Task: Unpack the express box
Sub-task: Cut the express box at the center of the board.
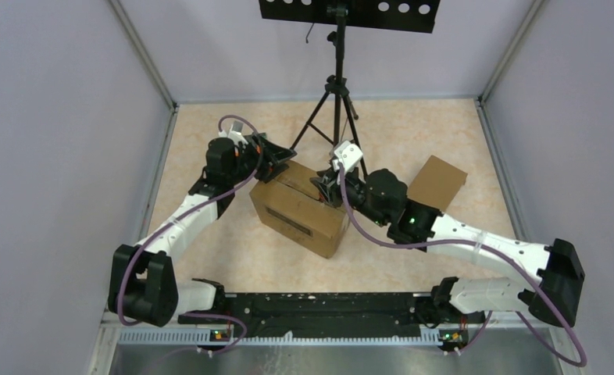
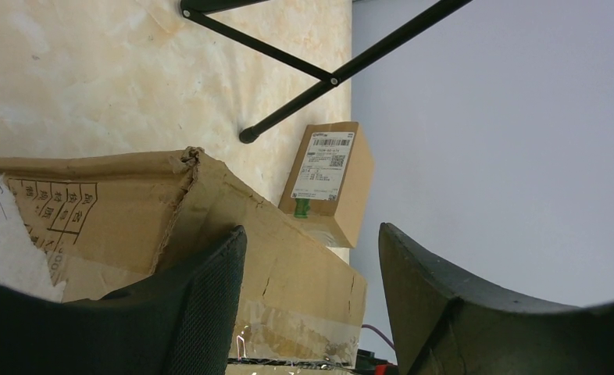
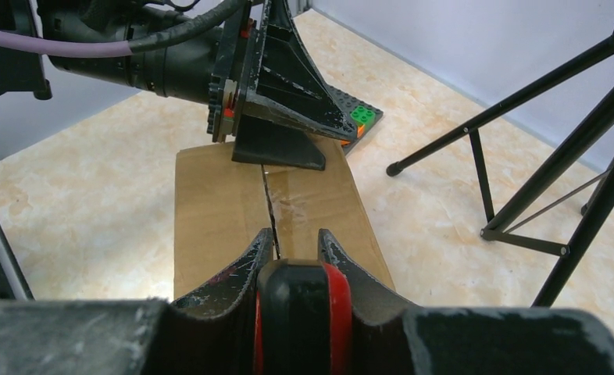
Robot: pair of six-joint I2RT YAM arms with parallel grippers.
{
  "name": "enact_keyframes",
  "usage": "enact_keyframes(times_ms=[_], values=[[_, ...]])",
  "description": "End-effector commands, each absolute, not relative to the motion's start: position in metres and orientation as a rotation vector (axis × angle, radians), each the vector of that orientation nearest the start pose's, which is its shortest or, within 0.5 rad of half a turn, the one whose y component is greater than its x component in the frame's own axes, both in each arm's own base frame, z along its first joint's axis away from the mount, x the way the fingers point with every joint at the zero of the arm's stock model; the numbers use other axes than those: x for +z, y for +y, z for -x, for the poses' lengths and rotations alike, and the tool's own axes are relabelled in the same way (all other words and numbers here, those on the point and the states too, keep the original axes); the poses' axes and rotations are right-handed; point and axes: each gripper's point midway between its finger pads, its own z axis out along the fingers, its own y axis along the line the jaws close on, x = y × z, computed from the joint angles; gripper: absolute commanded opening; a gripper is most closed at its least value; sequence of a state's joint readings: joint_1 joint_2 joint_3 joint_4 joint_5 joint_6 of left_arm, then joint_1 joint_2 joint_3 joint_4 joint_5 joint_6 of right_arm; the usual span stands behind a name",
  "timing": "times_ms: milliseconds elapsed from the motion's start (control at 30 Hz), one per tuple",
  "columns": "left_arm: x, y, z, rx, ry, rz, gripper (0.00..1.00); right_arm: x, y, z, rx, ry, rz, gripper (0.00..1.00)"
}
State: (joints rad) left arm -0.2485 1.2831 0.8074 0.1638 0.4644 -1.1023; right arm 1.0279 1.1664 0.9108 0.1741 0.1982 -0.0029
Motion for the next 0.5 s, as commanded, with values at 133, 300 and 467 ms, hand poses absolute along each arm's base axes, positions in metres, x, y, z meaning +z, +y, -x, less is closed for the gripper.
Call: enact_keyframes(times_ms=[133, 300, 467], values=[[0.141, -0.174, -0.346, -1.065, 2.21, 0.69, 0.69, 0.326, 0.321, -0.23, 0.633, 1.472, 0.69, 0.0], [0.136, -0.172, -0.346, -1.051, 2.22, 0.695, 0.69, 0.327, 0.317, -0.228, 0.632, 1.471, 0.686, 0.0], [0.129, -0.169, -0.345, -1.035, 2.238, 0.703, 0.68, 0.324, 0.312, -0.224, 0.633, 1.478, 0.701, 0.0]])
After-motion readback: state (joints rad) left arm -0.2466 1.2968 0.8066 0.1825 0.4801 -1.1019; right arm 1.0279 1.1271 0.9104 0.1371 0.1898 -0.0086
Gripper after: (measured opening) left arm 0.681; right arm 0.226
